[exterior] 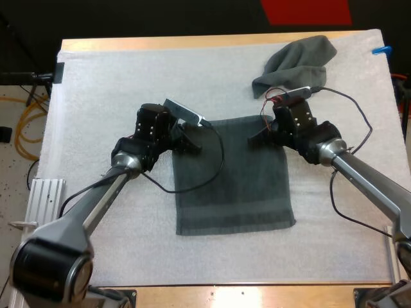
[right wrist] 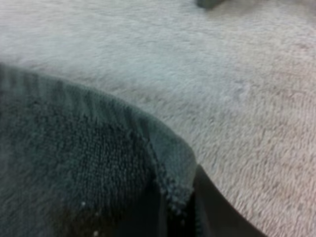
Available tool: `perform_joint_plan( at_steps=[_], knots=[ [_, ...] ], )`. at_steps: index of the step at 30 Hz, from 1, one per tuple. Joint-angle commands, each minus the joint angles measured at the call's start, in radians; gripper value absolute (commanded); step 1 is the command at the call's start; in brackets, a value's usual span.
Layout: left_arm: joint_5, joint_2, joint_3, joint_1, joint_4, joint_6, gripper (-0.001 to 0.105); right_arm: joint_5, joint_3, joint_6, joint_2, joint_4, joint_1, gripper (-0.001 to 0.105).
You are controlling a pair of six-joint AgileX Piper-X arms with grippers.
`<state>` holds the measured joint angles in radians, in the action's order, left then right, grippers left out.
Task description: Pick towel from pile fold and stack
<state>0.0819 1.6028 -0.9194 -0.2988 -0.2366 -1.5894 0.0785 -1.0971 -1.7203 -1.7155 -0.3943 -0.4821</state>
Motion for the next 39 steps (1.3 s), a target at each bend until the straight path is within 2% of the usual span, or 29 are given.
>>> perform_joint_plan(
  at_steps=[1, 9, 11, 13, 17, 18, 21, 25, 29, 35, 39],
  knots=[
    [0.007, 0.012, -0.003, 0.006, 0.049, 0.013, 0.000, 0.019, -0.004, -0.011, -0.009, 0.028, 0.006, 0.000],
    [0.012, 0.076, -0.003, 0.006, 0.105, 0.098, 0.000, 0.104, -0.004, -0.021, -0.066, 0.115, 0.020, 0.000],
    [0.012, 0.076, -0.006, 0.006, 0.109, 0.108, 0.003, 0.104, -0.004, -0.021, -0.067, 0.125, 0.024, 0.000],
    [0.012, 0.076, -0.010, 0.006, 0.110, 0.112, 0.008, 0.104, -0.004, -0.027, -0.067, 0.131, 0.028, 0.006],
    [0.012, 0.076, -0.025, 0.006, 0.110, 0.112, 0.024, 0.110, -0.004, -0.038, -0.067, 0.152, 0.047, 0.039],
    [0.007, 0.074, -0.033, 0.006, 0.108, 0.112, 0.028, 0.128, -0.006, -0.038, -0.067, 0.156, 0.053, 0.050],
    [-0.007, 0.055, -0.055, 0.006, 0.107, 0.112, 0.039, 0.240, -0.021, -0.046, -0.059, 0.140, 0.063, 0.069],
    [-0.049, -0.010, -0.079, 0.006, 0.099, 0.107, 0.044, 0.278, -0.046, -0.122, -0.022, 0.105, 0.064, 0.071],
    [-0.114, -0.115, -0.080, 0.006, 0.062, 0.105, 0.044, 0.278, -0.052, -0.135, 0.054, 0.087, 0.064, 0.071],
    [-0.157, -0.317, -0.080, 0.006, -0.097, 0.095, 0.044, 0.278, -0.052, -0.126, 0.221, -0.038, 0.064, 0.071],
    [-0.158, -0.453, -0.080, 0.006, -0.230, 0.028, 0.044, 0.240, -0.052, -0.080, 0.362, -0.168, 0.064, 0.071]
  ],
)
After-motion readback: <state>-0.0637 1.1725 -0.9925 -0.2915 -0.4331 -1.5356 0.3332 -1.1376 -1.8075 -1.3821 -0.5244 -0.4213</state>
